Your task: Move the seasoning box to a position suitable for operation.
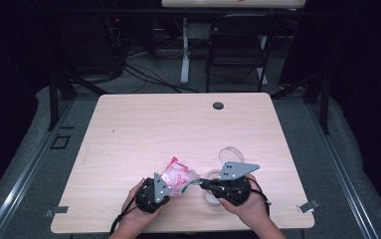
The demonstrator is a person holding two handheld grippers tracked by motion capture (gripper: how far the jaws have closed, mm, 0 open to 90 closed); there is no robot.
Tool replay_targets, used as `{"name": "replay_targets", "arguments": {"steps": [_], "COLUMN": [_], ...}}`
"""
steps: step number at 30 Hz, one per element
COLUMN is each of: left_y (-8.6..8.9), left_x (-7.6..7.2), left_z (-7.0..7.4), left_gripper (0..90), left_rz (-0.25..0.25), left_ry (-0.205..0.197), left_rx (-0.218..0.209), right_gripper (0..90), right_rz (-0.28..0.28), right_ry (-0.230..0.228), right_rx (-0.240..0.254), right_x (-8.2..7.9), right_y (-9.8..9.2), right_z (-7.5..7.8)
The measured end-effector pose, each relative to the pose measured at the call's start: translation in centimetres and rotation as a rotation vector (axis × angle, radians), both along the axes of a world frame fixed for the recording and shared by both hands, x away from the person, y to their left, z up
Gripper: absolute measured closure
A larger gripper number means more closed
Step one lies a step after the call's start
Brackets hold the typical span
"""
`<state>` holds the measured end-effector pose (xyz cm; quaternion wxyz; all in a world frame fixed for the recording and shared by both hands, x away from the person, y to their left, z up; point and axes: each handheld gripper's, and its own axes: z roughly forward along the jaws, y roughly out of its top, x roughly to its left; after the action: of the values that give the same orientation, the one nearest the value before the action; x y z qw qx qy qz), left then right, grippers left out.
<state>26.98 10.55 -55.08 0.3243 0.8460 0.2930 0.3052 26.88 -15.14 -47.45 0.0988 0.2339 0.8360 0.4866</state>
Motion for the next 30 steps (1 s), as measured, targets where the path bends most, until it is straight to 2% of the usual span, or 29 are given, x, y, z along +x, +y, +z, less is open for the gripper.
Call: {"name": "replay_targets", "arguments": {"steps": [1,7,10,13,23,30], "left_y": [0.0,-0.2,-0.2,-0.2,-0.5,-0.7], "left_x": [0.0,0.1,0.1,0.1,0.3,0.6], "left_z": [0.1,0.5,0.7,0.9,1.8,2.4], "left_gripper": [56.9,57.0,57.0,57.1,57.2,57.2], "left_rz": [-0.006,-0.002,-0.006,-0.009,-0.006,-0.012], "left_ry": [0.004,-0.011,-0.025,-0.022,-0.066,-0.096], "left_rx": [0.014,0.024,0.037,0.043,0.079,0.114], "right_gripper": [90.0,89.6,87.6,84.3,74.2,71.0], "right_rz": [0.002,-0.002,-0.006,-0.011,-0.034,-0.049], "right_ry": [0.001,0.005,0.004,-0.003,-0.019,-0.045], "right_rx": [-0.003,-0.001,0.0,-0.006,-0.009,-0.01], "right_x": [0.0,0.1,0.1,0.0,-0.1,-0.2], "right_y": [-0.1,-0.3,-0.4,-0.5,-1.1,-1.3], "right_z": [0.0,0.1,0.1,0.2,0.5,0.6]}}
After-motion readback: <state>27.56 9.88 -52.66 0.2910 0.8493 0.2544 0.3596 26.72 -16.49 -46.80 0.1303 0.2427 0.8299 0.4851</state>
